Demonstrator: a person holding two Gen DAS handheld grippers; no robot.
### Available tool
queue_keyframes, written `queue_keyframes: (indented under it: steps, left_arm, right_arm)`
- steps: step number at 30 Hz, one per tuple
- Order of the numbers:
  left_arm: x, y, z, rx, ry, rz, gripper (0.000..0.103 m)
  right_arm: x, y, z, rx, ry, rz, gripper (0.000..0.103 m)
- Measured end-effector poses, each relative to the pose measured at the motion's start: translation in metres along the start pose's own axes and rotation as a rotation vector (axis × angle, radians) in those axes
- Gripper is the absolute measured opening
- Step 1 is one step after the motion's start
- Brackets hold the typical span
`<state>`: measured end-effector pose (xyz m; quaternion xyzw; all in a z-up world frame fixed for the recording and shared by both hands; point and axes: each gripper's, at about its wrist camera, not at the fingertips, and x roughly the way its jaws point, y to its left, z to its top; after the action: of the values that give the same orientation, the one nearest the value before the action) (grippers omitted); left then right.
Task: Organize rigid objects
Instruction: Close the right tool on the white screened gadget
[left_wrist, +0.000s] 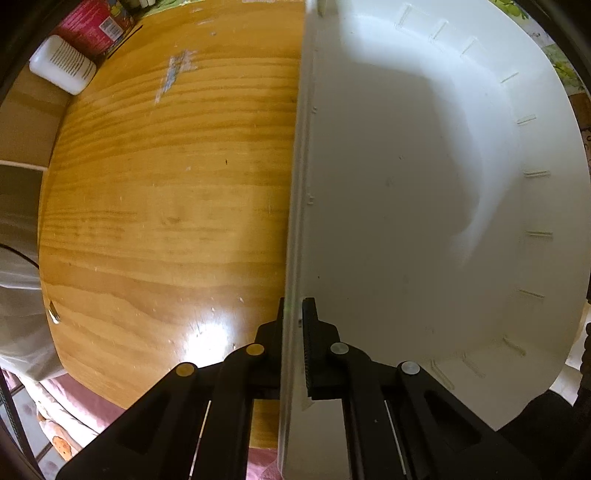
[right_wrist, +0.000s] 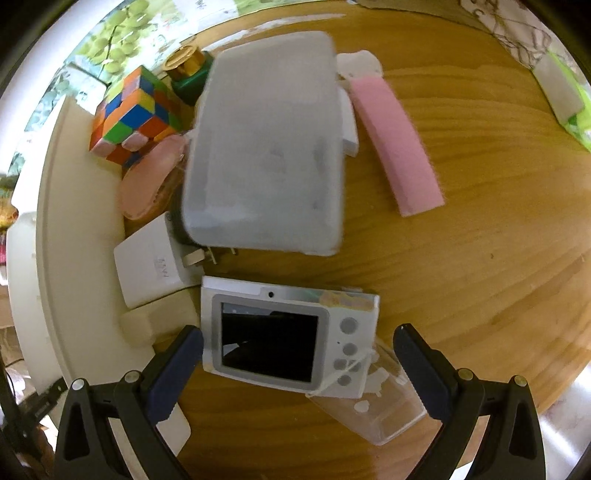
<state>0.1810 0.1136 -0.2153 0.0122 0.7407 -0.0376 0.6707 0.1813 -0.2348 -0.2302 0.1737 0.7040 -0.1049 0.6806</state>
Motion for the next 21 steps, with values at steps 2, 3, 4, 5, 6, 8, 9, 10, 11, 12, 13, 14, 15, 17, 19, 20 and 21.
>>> queue_keyframes:
  steps: [2,3,4,5,6,8,9,10,11,12,13,14,15,17,19,20,21]
  left_arm:
    - [-0.002,-0.002,0.005,0.001,-0.009,-0.004,0.005]
    - [-0.003,-0.003,0.008,0.001,-0.015,-0.002,0.005]
    - [-0.006,-0.004,0.011,0.001,-0.018,0.001,0.006]
    - [-0.007,-0.004,0.013,0.0,-0.02,0.003,0.006]
    - [-0.009,-0.005,0.015,-0.002,-0.022,0.004,0.006]
    - [-0.01,-0.006,0.02,-0.003,-0.031,0.002,0.006]
    - [-0.011,-0.006,0.022,-0.001,-0.036,0.001,0.006]
    - [-0.011,-0.002,0.026,0.001,-0.04,-0.004,0.006]
    - [-0.012,-0.001,0.029,-0.001,-0.042,-0.011,0.006]
    - [-0.012,0.0,0.032,-0.008,-0.044,-0.021,0.006]
    - [-0.017,0.0,0.037,-0.015,-0.043,-0.028,0.006]
    - [-0.018,0.001,0.039,-0.02,-0.044,-0.034,0.006]
    - [-0.017,0.002,0.041,-0.022,-0.044,-0.039,0.006]
    - [-0.016,0.003,0.044,-0.023,-0.043,-0.043,0.006]
    - [-0.012,0.006,0.045,-0.017,-0.043,-0.04,0.006]
    - [-0.013,0.006,0.046,-0.014,-0.044,-0.039,0.006]
    - [-0.013,0.006,0.047,-0.012,-0.044,-0.038,0.006]
  right_arm:
    - [-0.001,0.005,-0.002,-0.006,0.001,-0.007,0.103]
    - [0.0,0.008,-0.002,-0.005,0.002,-0.008,0.103]
    - [0.002,0.011,-0.001,-0.004,0.004,-0.007,0.103]
    - [0.003,0.012,0.0,-0.006,0.006,-0.005,0.103]
    - [0.004,0.014,0.001,-0.007,0.008,-0.004,0.103]
    - [0.004,0.014,0.002,-0.008,0.013,0.0,0.103]
    - [0.004,0.014,0.002,-0.01,0.015,0.0,0.103]
    - [0.005,0.015,0.003,-0.009,0.016,0.003,0.103]
    - [0.011,0.014,-0.001,-0.011,0.015,0.008,0.103]
    - [0.01,0.012,0.0,-0.012,0.016,0.011,0.103]
    - [0.011,0.012,-0.001,-0.012,0.017,0.013,0.103]
    - [0.01,0.008,0.002,-0.014,0.019,0.014,0.103]
    - [0.011,0.009,0.002,-0.016,0.019,0.013,0.103]
    - [0.013,0.008,0.006,-0.021,0.021,0.011,0.103]
    - [0.014,0.011,0.006,-0.04,0.027,0.006,0.103]
    - [0.016,0.015,0.005,-0.052,0.03,-0.003,0.102]
    - [0.017,0.017,0.005,-0.062,0.035,-0.008,0.101]
